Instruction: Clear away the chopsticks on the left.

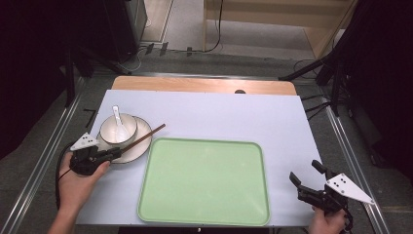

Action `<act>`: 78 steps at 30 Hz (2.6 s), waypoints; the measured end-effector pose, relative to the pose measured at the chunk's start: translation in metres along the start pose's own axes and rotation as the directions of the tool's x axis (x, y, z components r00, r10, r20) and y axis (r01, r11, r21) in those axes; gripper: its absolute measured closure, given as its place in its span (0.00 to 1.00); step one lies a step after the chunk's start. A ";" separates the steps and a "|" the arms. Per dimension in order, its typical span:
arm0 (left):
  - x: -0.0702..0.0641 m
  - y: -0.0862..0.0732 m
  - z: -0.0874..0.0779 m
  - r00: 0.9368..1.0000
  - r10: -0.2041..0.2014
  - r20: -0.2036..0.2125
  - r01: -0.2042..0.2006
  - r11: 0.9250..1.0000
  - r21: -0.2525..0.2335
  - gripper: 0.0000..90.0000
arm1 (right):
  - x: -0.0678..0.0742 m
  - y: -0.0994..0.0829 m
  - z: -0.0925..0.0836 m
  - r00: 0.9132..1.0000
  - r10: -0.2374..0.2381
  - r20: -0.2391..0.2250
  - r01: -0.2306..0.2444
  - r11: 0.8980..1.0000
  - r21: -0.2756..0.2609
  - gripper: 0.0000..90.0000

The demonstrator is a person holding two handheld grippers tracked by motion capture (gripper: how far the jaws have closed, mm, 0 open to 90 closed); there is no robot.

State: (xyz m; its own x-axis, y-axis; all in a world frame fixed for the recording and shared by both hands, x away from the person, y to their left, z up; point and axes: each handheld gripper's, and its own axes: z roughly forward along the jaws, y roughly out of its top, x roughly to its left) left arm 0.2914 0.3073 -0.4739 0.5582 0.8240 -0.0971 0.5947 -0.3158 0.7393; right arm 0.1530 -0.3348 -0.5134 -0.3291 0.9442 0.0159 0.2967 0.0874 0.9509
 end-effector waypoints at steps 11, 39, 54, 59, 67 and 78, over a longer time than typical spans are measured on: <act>0.004 -0.002 0.005 0.999 0.022 -0.036 -0.020 0.999 0.051 0.89 | -0.001 -0.001 0.001 1.000 0.000 -0.002 0.000 1.000 0.006 0.14; -0.009 -0.003 0.024 0.996 0.087 0.035 -0.091 0.987 0.132 0.94 | -0.001 -0.002 0.002 1.000 0.003 -0.006 -0.003 1.000 0.015 0.14; -0.036 0.001 0.013 0.994 0.057 0.092 -0.064 0.995 0.075 0.95 | -0.002 -0.002 0.001 1.000 0.008 -0.001 -0.008 1.000 0.012 0.14; -0.058 -0.003 0.016 0.991 0.055 0.120 -0.064 0.995 0.072 0.95 | -0.002 -0.002 0.001 1.000 0.008 -0.001 -0.008 1.000 0.011 0.14; -0.094 -0.015 0.021 0.985 0.045 0.164 -0.059 0.995 0.081 0.95 | -0.002 -0.002 0.000 1.000 0.007 -0.002 -0.007 1.000 0.009 0.14; -0.116 -0.029 0.024 0.983 -0.022 0.185 0.007 0.996 0.084 0.95 | -0.001 -0.002 0.001 1.000 0.002 -0.005 -0.002 1.000 0.006 0.14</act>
State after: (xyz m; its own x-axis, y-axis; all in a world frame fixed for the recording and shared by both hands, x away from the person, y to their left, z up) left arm 0.2235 0.2095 -0.4996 0.6419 0.7299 -0.2350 0.6453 -0.3486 0.6798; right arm 0.1538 -0.3360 -0.5151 -0.3329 0.9428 0.0189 0.3029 0.0880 0.9490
